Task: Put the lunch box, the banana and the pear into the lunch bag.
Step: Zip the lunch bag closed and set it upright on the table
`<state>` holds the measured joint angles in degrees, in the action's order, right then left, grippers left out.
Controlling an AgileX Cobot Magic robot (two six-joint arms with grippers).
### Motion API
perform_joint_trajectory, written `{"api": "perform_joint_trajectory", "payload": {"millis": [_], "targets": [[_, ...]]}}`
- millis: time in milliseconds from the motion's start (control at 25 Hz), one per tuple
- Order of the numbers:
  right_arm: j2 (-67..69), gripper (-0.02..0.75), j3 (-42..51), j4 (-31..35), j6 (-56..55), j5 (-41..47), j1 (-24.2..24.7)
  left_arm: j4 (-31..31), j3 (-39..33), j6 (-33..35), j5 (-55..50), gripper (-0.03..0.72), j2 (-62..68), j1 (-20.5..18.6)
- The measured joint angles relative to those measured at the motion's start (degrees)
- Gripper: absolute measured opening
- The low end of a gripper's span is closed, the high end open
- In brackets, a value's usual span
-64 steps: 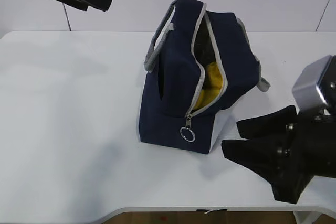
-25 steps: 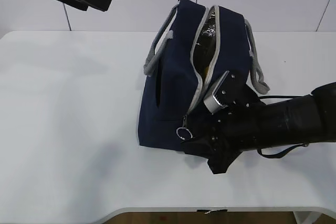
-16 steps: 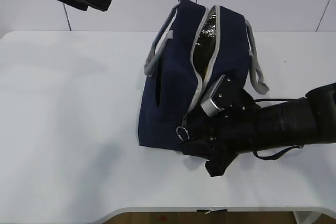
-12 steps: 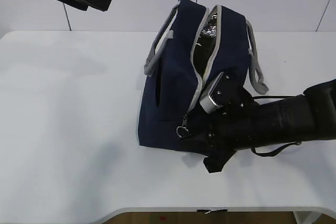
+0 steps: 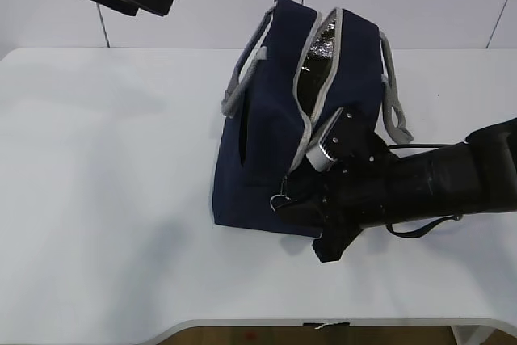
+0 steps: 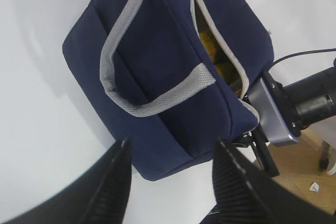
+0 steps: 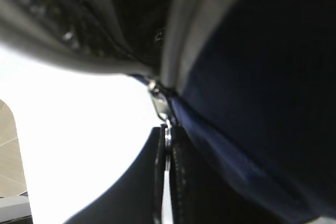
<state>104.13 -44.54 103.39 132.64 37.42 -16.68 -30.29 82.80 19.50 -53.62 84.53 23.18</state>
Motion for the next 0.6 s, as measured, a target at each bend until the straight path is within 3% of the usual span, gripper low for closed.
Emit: {"api": "perform_joint_trajectory", "payload": {"millis": [240,600], "targets": [[-0.8,0.006,0.0,-0.88,-4.61,-0.23,0.0,-0.47,0.0,0.0,0.0,0.382,0.0,0.0],[-10.36,0.006,0.0,-15.84,-19.73,-2.83,0.0,-0.47,0.0,0.0,0.0,0.381,0.0,0.0]]}}
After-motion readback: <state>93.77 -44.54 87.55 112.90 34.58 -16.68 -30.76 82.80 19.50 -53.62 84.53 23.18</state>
